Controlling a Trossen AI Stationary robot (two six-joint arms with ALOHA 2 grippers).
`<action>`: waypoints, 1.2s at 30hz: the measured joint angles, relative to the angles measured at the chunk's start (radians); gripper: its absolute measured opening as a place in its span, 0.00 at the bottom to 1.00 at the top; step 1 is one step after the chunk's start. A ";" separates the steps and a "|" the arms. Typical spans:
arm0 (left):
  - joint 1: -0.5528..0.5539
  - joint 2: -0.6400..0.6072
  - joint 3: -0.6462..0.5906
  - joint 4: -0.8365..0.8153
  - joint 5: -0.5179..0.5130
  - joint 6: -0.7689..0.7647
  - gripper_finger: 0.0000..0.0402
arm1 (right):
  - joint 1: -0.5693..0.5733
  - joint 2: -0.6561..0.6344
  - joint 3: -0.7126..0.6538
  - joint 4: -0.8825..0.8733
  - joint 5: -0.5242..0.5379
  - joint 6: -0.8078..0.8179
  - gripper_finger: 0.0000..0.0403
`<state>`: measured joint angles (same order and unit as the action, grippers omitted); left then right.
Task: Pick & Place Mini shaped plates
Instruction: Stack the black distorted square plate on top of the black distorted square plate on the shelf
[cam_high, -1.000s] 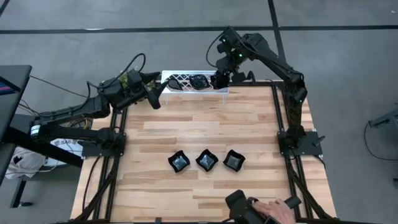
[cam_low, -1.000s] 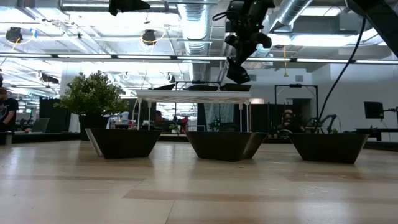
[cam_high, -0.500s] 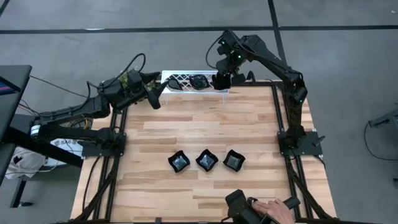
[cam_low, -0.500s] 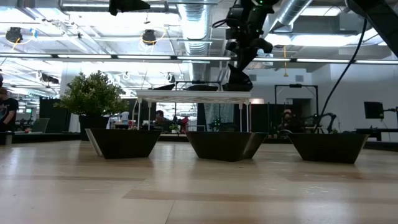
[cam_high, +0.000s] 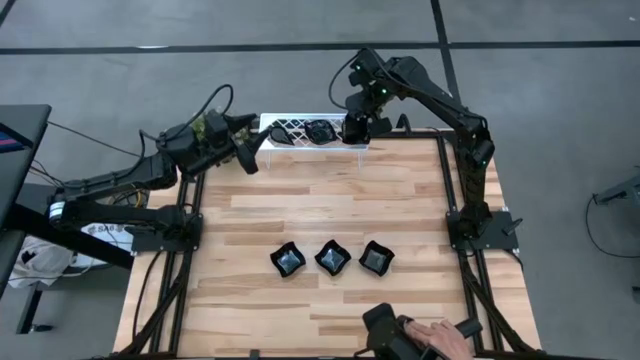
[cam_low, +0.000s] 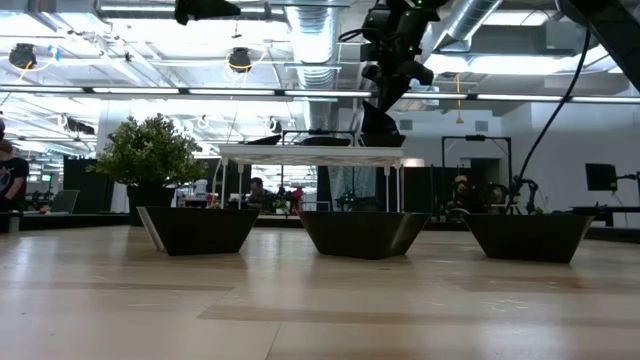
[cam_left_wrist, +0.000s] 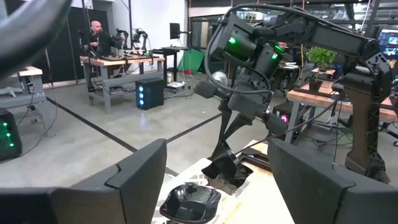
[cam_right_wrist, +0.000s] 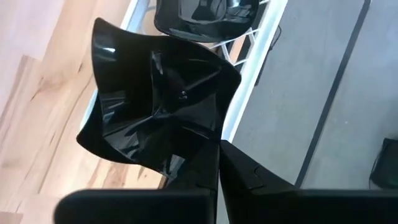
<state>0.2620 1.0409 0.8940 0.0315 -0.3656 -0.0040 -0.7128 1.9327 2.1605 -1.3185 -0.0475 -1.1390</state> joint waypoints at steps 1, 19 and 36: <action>0.003 0.000 0.000 0.000 0.000 0.000 0.70 | 0.000 0.000 0.000 0.000 0.000 0.007 0.02; 0.009 0.000 0.000 0.007 0.000 0.000 0.70 | -0.001 -0.059 0.000 0.032 0.053 0.015 0.12; 0.009 0.000 0.000 0.008 0.000 0.000 0.70 | 0.143 -0.321 -0.072 -0.250 -0.289 0.871 0.12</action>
<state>0.2707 1.0405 0.8940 0.0395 -0.3655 -0.0042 -0.5696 1.6119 2.0883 -1.5688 -0.3364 -0.2677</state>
